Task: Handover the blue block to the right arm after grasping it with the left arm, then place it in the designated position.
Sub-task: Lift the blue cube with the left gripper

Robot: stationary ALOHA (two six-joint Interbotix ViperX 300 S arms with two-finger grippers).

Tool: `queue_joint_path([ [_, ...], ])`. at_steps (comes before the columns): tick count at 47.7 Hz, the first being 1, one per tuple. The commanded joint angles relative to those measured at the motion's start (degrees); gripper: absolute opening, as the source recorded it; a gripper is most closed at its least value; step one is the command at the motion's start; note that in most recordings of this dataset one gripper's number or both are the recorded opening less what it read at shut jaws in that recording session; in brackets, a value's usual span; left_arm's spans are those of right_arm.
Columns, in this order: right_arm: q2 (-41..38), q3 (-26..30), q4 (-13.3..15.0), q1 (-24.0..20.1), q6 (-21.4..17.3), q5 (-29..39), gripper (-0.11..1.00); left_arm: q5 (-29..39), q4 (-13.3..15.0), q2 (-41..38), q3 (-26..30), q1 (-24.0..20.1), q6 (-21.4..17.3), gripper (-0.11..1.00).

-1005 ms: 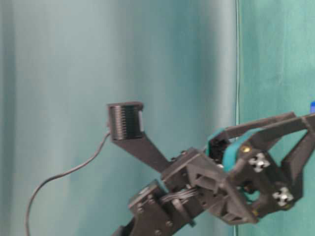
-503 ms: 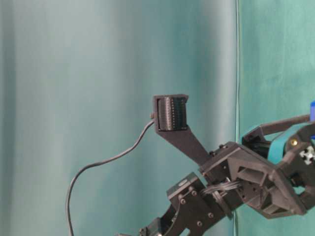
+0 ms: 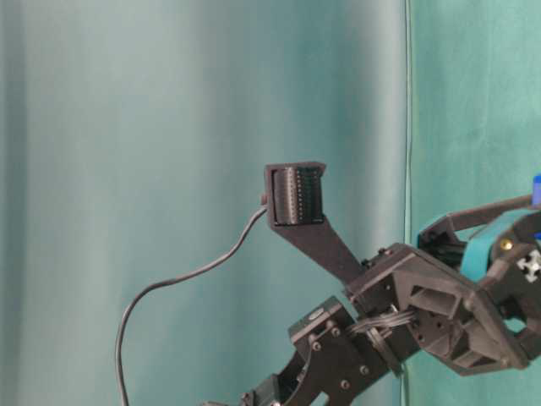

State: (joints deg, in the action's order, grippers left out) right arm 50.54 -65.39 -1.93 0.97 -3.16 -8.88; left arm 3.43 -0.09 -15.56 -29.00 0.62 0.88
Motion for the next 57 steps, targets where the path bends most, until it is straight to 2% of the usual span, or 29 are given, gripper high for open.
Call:
queue_joint_path([
  [1,-0.2,1.3,-0.1,0.1,0.1,-0.2,0.93,0.0,0.1,1.0,0.4,0.0,-0.1,0.77],
  [6,-0.2,1.2,-0.2,0.1,0.1,-0.2,0.93,0.2,0.1,1.1,0.4,0.0,-0.1,0.47],
  [7,-0.2,1.3,-0.1,0.1,0.1,-0.2,0.93,0.2,0.0,1.1,0.4,0.0,-0.1,0.46],
  [25,-0.2,1.3,-0.2,0.1,0.0,-0.2,0.93,0.4,0.1,1.3,0.4,0.0,0.0,0.47],
  [32,-0.3,1.3,-0.2,0.1,0.0,-0.2,0.93,2.4,0.1,2.7,0.6,0.0,0.0,0.47],
  [44,-0.2,1.3,-0.2,0.1,0.0,-0.2,0.93,7.5,0.1,8.5,1.4,0.2,0.0,0.47],
  [57,-0.2,1.5,-0.1,0.1,0.1,-0.2,0.93,12.0,0.0,18.5,2.5,0.2,-0.3,0.47],
])
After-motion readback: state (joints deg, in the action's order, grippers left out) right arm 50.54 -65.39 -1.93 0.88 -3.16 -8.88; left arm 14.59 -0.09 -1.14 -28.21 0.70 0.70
